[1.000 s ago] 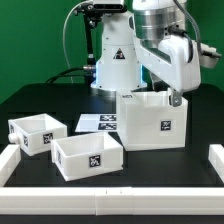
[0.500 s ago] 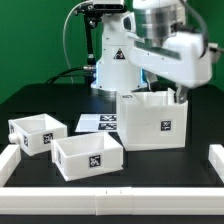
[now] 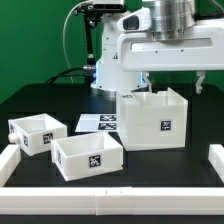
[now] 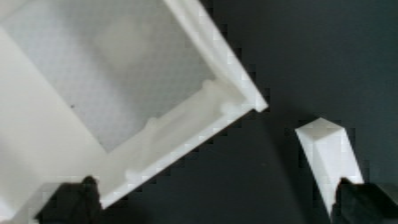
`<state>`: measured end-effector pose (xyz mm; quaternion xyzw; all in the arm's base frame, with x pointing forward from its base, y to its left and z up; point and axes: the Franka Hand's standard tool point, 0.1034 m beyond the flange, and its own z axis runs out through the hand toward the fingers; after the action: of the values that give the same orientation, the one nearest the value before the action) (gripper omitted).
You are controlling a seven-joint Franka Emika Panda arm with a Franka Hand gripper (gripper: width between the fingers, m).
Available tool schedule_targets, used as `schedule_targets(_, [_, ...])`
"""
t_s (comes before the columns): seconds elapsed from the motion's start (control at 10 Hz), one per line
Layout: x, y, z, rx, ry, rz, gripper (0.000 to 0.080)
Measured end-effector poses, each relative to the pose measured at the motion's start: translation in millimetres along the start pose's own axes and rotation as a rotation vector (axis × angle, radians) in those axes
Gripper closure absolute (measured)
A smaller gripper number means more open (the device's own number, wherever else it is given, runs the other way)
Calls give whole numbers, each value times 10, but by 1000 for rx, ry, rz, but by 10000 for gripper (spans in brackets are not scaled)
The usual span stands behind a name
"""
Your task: Assemble drawer
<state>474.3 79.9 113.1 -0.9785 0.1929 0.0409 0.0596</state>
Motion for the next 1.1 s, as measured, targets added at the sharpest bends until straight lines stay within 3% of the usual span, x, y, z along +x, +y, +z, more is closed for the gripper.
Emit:
schedule_targets(0.2, [8, 4, -34, -1, 13, -285, 150])
schedule_targets(0.4, [138, 72, -112, 2, 31, -681, 150])
schedule_targets(0.8, [147, 107, -108, -5, 31, -969, 150])
schedule_targets(0.9, [161, 119, -96, -16, 40, -1101, 150])
schedule_targets(1.1, [210, 153, -53, -70, 69, -1475, 150])
